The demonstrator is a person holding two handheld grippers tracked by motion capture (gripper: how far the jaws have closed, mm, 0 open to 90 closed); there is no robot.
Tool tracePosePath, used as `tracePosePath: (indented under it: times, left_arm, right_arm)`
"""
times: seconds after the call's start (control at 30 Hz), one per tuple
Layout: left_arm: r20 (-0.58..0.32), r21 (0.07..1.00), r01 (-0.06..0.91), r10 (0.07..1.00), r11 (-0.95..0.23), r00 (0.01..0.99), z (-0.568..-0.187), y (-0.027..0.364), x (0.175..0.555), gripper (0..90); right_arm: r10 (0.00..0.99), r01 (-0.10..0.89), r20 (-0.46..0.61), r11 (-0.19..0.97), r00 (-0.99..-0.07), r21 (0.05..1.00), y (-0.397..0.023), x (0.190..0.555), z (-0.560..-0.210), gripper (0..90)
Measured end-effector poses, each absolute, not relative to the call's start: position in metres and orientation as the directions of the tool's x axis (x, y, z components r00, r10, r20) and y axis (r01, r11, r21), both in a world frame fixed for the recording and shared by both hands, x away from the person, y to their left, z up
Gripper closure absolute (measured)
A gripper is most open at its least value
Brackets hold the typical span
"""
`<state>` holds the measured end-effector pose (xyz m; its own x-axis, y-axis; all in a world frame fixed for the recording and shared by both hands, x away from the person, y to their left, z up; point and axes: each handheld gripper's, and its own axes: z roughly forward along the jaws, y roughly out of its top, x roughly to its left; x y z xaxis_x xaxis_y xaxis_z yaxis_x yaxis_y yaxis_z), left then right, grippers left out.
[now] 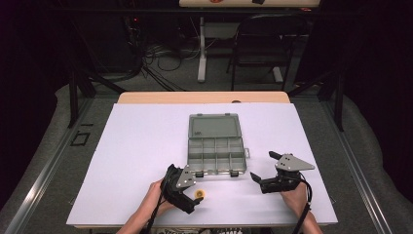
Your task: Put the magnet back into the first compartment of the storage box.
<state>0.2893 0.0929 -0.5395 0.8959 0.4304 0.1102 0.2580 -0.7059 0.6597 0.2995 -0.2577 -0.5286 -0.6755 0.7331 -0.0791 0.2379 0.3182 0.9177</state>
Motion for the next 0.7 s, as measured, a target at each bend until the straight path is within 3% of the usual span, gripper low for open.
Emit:
tracePosePath:
  times: [0.37,0.7]
  left_arm:
    - [0.055,0.661,0.27,0.404,-0.7,0.913,-0.5457,0.0882,0.2905,0.8]
    - [0.044,0.645,0.267,0.384,-0.716,0.922,-0.5475,0.0865,0.2898,24.8]
  right_arm:
    - [0.73,0.245,-0.077,0.325,-0.679,0.913,-0.2563,0.2997,-0.529,0.0]
    - [0.73,0.254,-0.08,0.336,-0.679,0.907,-0.2553,0.3002,-0.5299,0.0]
